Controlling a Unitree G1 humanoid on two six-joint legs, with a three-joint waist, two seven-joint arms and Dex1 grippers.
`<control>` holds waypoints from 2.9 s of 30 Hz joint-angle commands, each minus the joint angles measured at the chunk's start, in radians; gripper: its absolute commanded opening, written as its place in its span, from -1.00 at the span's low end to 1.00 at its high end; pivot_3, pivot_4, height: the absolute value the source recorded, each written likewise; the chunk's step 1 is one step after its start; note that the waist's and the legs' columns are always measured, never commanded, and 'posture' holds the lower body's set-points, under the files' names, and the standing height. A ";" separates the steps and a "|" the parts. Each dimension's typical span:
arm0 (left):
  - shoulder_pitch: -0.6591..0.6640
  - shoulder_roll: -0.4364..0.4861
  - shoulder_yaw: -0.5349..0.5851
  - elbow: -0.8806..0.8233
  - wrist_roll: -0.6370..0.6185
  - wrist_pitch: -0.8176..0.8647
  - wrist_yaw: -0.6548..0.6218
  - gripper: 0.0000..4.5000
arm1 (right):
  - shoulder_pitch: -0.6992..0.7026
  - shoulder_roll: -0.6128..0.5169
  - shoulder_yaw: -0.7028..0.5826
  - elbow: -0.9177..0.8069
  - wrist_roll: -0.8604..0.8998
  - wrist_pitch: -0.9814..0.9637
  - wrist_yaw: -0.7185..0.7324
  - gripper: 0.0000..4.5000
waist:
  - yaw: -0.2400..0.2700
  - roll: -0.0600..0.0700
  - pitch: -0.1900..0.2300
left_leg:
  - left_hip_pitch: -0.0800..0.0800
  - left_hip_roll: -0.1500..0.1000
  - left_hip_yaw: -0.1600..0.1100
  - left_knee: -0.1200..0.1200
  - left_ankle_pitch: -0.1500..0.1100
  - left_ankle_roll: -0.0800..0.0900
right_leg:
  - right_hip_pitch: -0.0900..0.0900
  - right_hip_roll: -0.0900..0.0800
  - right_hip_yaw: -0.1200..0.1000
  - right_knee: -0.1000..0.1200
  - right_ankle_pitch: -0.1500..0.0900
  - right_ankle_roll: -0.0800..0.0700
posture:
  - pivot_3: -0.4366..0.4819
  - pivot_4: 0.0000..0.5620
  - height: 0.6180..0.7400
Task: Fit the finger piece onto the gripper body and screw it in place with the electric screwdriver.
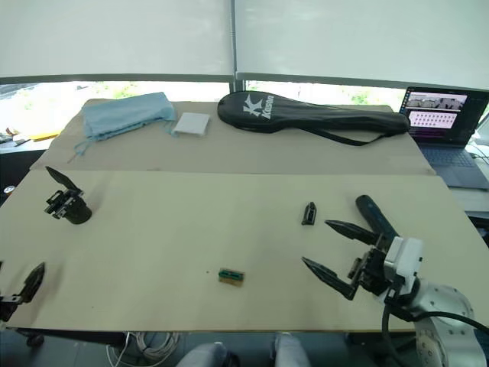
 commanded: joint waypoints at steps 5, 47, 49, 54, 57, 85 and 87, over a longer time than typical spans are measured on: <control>-0.016 -0.020 0.026 -0.027 -0.097 0.061 0.025 1.00 | -0.025 0.024 0.075 -0.077 0.017 0.017 -0.029 0.99 | 0.011 -0.004 -0.003 | 0.000 0.000 -0.001 0.001 0.000 0.000 | 0.000 -0.001 -0.002 -0.001 0.000 0.001 | -0.05 -0.47 1.00; -0.729 0.035 -0.312 0.494 0.182 0.108 0.325 0.75 | 0.142 0.036 0.060 -0.061 -0.113 -0.103 -0.083 1.00 | -0.004 -0.003 -0.002 | 0.014 0.000 -0.001 0.000 0.004 -0.009 | 0.015 0.001 -0.025 0.000 0.003 -0.005 | -0.05 -0.47 1.00; -0.739 0.045 -0.302 0.520 0.170 0.101 0.310 0.43 | 0.153 0.038 0.055 -0.062 -0.116 -0.109 -0.086 1.00 | -0.004 -0.003 -0.002 | 0.015 0.000 -0.001 0.000 0.004 -0.009 | 0.015 0.001 -0.025 0.000 0.003 -0.005 | -0.05 -0.47 1.00; -0.740 0.025 -0.264 0.484 0.069 0.118 0.212 0.04 | 0.193 0.046 0.029 -0.086 -0.116 -0.117 -0.111 1.00 | -0.004 -0.003 -0.002 | 0.015 0.000 -0.001 0.000 0.004 -0.009 | 0.015 0.000 -0.025 0.000 0.003 -0.005 | -0.05 -0.47 1.00; -0.705 -0.004 -0.277 0.347 -0.010 0.187 0.088 0.04 | 0.231 0.058 0.032 -0.115 -0.122 -0.125 -0.126 1.00 | 0.000 -0.003 -0.002 | 0.014 0.001 -0.001 0.000 0.004 -0.009 | 0.014 0.000 -0.025 0.000 0.003 -0.005 | -0.05 -0.47 1.00; -0.674 -0.222 -0.936 -0.084 0.234 0.121 -0.226 0.04 | 0.370 0.068 0.017 -0.203 -0.160 -0.157 -0.166 1.00 | 0.009 0.003 0.007 | 0.001 0.009 -0.002 0.002 0.005 -0.006 | 0.004 0.001 -0.020 0.000 0.004 -0.012 | -0.05 -0.47 1.00; -0.677 -0.242 -0.928 -0.048 0.238 0.088 -0.219 0.04 | 0.367 0.066 0.017 -0.206 -0.160 -0.153 -0.171 1.00 | 0.009 0.003 0.007 | -0.004 0.008 -0.002 0.004 0.008 -0.001 | -0.002 0.001 -0.020 0.000 0.006 -0.012 | -0.05 -0.47 1.00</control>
